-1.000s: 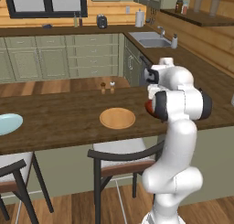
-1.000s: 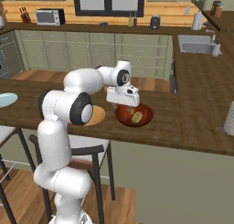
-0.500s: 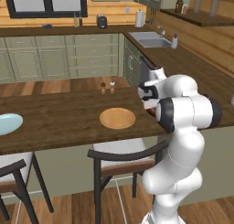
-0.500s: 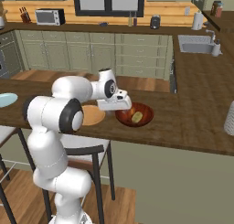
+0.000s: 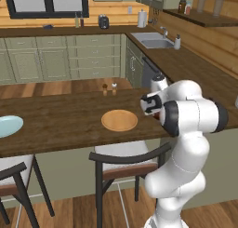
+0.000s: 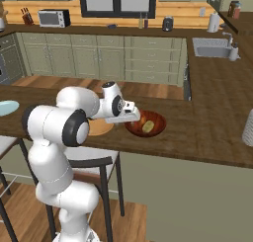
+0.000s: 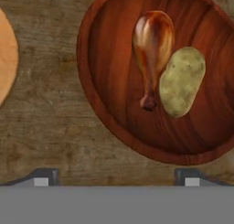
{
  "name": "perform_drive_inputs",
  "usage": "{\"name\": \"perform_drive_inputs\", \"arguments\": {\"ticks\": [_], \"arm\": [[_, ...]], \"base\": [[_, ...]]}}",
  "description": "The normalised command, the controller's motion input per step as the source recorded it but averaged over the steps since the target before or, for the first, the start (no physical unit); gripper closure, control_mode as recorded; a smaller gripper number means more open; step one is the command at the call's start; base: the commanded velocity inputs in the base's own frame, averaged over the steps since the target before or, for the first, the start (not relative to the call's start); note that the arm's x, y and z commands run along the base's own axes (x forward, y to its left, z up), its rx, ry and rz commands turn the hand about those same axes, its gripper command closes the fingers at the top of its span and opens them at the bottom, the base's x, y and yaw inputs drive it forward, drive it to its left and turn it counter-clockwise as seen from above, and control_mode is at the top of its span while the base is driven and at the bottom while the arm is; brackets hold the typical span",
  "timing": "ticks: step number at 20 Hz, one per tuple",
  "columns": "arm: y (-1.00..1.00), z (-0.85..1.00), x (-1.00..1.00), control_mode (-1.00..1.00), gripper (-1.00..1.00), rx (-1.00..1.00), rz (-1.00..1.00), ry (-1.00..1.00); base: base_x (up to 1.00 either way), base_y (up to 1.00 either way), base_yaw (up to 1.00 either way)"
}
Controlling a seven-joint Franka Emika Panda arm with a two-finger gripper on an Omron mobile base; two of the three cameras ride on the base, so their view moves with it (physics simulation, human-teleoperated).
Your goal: Pick the chicken drumstick and potato from their plates and place them in the bowl. Then put the bowl in the fridge.
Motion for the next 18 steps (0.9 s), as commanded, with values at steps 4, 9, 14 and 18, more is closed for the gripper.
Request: {"name": "perform_drive_inputs", "arguments": {"ticks": [4,9,14,18], "arm": [[0.01,-0.1,0.39,-1.0,-1.0,-0.13,0.19,0.01],[0.05,-0.34,0.27,-1.0,-1.0,-0.12,0.23,0.06],[-0.01,-0.33,0.08,-1.0,-1.0,0.0,0.2,0.0],[-0.11,-0.35,0.11,-1.0,-1.0,0.0,0.16,0.0]], "base": [[0.0,0.0,0.0],[0.0,0.0,0.0],[0.0,0.0,0.0],[0.0,0.0,0.0]]}}
